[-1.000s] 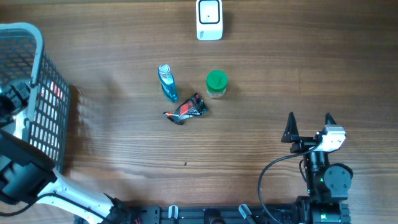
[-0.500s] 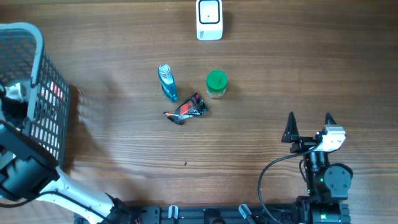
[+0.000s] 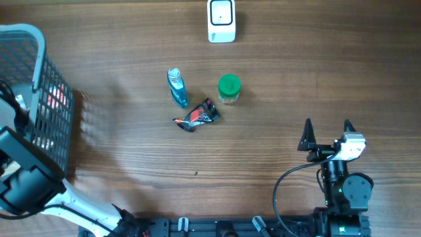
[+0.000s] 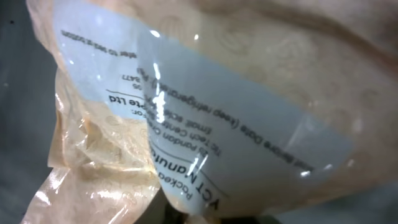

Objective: Scan the item barcode
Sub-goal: 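Reach the left gripper into the basket and grasp the clear food bag, then carry the clear food bag right and release it on the table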

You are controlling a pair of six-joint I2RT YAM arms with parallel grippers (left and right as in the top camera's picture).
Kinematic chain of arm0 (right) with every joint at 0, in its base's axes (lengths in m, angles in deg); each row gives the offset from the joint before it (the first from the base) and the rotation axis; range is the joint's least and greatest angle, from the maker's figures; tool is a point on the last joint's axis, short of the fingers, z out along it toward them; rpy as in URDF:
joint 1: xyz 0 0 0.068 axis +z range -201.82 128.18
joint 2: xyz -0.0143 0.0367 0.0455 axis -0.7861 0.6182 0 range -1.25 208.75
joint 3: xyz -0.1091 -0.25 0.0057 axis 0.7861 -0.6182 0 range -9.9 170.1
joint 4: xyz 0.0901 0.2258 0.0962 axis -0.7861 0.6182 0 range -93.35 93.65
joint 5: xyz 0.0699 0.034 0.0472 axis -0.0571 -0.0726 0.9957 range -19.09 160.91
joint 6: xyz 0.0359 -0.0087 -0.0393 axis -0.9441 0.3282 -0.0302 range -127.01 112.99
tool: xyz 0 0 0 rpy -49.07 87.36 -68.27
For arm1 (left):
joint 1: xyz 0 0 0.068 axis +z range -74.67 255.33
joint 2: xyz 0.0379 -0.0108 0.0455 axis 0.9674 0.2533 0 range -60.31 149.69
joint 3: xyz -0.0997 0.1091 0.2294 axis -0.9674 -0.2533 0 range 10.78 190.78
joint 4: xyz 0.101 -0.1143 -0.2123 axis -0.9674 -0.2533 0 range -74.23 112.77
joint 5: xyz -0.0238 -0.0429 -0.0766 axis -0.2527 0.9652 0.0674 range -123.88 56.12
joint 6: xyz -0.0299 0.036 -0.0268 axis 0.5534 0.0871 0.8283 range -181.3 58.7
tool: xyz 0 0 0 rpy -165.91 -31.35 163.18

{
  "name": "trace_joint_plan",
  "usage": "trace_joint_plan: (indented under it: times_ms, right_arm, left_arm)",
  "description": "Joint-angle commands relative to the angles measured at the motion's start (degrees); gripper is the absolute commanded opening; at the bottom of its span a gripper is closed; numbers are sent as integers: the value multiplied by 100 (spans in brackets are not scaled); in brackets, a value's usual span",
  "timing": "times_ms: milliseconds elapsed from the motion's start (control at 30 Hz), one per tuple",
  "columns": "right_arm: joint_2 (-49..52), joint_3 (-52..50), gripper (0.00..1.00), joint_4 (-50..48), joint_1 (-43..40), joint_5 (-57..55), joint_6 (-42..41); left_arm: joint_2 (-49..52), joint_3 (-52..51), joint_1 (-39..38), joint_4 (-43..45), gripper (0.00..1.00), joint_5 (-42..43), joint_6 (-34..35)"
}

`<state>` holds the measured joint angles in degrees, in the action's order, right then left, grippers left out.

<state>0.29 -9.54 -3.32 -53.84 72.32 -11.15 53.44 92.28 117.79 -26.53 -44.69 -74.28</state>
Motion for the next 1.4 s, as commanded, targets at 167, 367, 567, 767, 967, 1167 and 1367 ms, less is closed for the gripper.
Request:
trace_joint_plan:
  times_ms: [167, 367, 567, 767, 967, 1167, 1367]
  right_arm:
    - [-35, -7, 100, -17, 24, 33, 96]
    - [-35, -7, 100, -17, 24, 33, 98]
    - [-35, -7, 100, -17, 24, 33, 98]
    - [-35, -7, 100, -17, 24, 33, 98]
    - [-35, -7, 100, -17, 24, 33, 96]
    - [-35, -7, 99, -17, 24, 33, 98]
    - [-35, -7, 100, -17, 24, 33, 96]
  left_arm:
    - [-216, 496, 42, -236, 4, 179, 619]
    - [-1147, 988, 42, -361, 4, 1613, 1202]
    - [-2752, 1598, 42, -365, 4, 2378, 2140]
    - [-4701, 2087, 39, 356, 4, 3606, 2909]
    - [-5176, 2083, -903, 828, 4, 8041, 3442]
    - [-4411, 2083, -3182, -409, 4, 8515, 1698]
    - [-3394, 2083, -5838, -1674, 4, 6299, 415]
